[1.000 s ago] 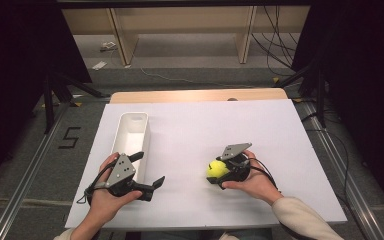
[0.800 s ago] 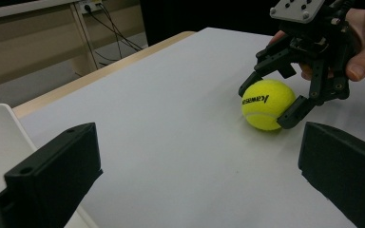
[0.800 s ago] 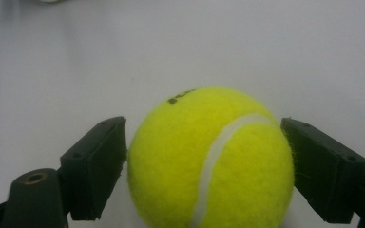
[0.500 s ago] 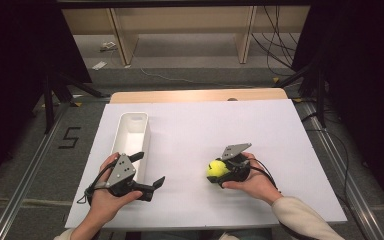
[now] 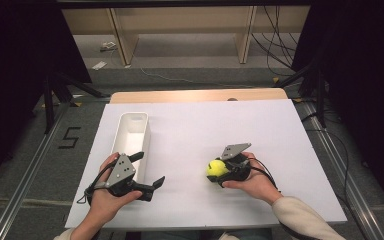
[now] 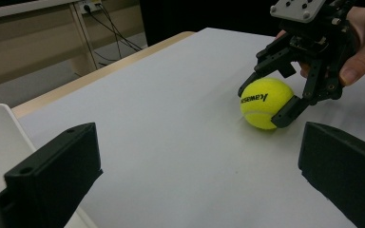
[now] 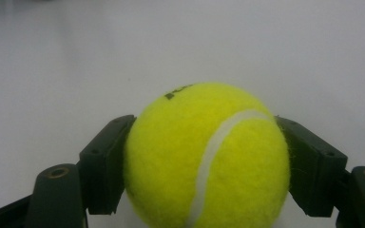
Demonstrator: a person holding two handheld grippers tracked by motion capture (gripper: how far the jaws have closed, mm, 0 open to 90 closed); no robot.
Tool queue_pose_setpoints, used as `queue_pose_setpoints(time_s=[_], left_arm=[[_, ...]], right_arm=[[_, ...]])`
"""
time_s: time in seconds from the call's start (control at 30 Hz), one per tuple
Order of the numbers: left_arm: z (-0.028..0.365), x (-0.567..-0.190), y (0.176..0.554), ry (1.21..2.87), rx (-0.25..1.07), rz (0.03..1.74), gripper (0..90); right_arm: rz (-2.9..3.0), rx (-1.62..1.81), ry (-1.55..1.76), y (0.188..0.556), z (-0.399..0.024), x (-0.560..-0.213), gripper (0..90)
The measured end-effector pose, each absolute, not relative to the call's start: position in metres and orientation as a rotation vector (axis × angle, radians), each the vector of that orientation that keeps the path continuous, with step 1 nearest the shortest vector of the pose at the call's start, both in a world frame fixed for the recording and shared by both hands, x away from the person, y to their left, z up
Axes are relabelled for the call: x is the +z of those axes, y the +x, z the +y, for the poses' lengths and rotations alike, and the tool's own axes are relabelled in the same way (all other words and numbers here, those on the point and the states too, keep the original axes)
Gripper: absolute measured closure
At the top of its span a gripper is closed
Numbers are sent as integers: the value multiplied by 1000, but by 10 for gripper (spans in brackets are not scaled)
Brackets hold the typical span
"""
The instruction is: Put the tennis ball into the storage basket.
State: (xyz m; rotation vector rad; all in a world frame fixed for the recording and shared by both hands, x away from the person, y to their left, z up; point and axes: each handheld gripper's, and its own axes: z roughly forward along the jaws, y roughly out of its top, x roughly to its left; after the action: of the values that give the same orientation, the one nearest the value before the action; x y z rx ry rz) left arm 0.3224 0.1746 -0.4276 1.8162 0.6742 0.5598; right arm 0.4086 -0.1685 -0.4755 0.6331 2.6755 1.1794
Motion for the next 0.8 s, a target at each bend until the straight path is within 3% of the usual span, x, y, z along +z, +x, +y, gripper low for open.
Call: queue_pose_setpoints(time_s=[0.8], left_arm=[[175, -427, 322, 1815, 563, 672, 0]], right_arm=[[2595, 1300, 613, 407, -169, -456, 270]])
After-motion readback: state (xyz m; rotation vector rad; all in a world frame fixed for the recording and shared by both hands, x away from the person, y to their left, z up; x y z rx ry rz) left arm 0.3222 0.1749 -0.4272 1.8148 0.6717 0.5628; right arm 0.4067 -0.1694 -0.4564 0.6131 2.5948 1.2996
